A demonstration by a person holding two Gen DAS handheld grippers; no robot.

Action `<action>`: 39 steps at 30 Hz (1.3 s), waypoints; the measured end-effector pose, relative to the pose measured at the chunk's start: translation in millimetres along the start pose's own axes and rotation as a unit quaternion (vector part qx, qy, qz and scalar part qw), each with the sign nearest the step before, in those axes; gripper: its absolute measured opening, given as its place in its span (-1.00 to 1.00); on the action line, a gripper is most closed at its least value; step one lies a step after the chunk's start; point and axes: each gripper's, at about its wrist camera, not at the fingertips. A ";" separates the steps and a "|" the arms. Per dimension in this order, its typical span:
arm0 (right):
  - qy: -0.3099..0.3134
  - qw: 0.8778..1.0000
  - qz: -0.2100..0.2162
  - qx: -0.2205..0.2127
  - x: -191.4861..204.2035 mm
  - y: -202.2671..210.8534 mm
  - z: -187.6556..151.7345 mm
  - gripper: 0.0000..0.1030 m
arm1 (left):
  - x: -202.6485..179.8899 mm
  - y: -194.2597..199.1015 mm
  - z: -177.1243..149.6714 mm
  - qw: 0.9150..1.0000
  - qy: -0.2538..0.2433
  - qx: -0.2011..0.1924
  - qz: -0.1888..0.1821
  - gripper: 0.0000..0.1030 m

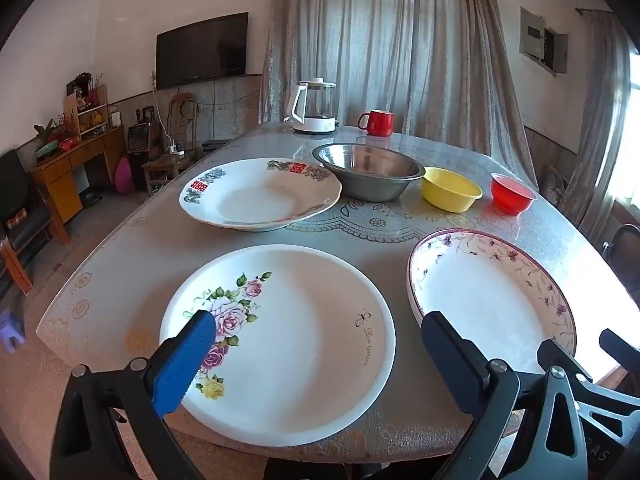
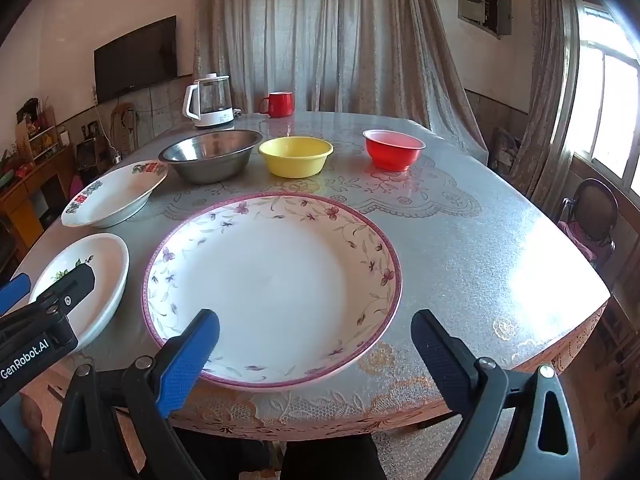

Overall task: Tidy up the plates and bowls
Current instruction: 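Move both grippers toward the large purple-rimmed floral plate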

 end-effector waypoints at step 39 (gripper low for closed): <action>-0.024 0.999 0.030 0.014 -7.5 -17.2 -2.6 0.91 | -17.3 -17.3 -4.4 0.998 -0.038 0.043 0.012 1.00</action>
Point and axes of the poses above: each gripper's, at about its wrist camera, not at the fingertips, and y roughly against the way its jaws point, x to its left, z to its top, and after that the axes turned 14 degrees about -z, right-handed
